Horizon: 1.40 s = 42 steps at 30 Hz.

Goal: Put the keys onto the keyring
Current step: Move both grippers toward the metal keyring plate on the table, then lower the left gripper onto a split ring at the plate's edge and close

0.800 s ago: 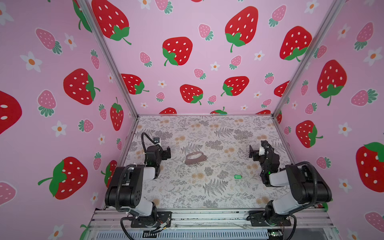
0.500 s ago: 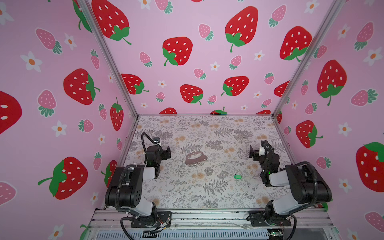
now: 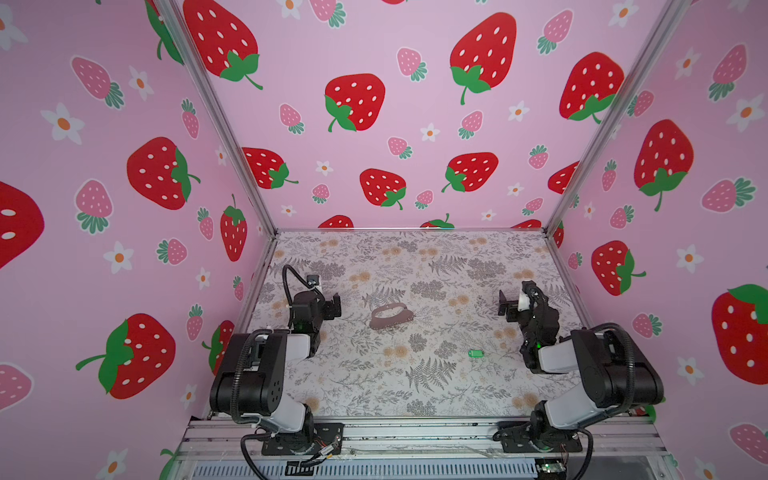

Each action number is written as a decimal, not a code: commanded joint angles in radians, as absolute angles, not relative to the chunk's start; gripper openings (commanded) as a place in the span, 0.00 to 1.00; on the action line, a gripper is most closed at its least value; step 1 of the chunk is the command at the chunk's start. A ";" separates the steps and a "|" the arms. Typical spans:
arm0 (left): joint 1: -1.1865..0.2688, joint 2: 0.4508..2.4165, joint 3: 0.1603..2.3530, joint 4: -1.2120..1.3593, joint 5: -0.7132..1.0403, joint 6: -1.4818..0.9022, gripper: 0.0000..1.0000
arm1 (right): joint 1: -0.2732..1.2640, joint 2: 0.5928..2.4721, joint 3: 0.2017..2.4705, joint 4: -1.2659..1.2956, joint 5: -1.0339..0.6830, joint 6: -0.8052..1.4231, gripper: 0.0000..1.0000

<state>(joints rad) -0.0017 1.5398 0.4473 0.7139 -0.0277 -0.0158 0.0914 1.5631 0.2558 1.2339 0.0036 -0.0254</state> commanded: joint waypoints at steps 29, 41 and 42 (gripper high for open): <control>-0.495 1.185 0.862 -0.376 -0.095 0.074 0.73 | 0.669 1.200 0.551 0.254 -0.224 -0.312 0.39; -0.541 1.340 0.839 -0.394 -0.149 -0.177 0.48 | 0.759 1.425 0.676 0.186 -0.191 -0.225 0.30; -0.541 1.349 0.838 -0.394 -0.158 -0.189 0.47 | 0.758 1.432 0.678 0.187 -0.190 -0.228 0.30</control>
<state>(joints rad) -0.5369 1.3380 0.8349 -0.3744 -0.1249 -0.1051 0.7547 1.4158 0.6624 0.2089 -0.1940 -0.2352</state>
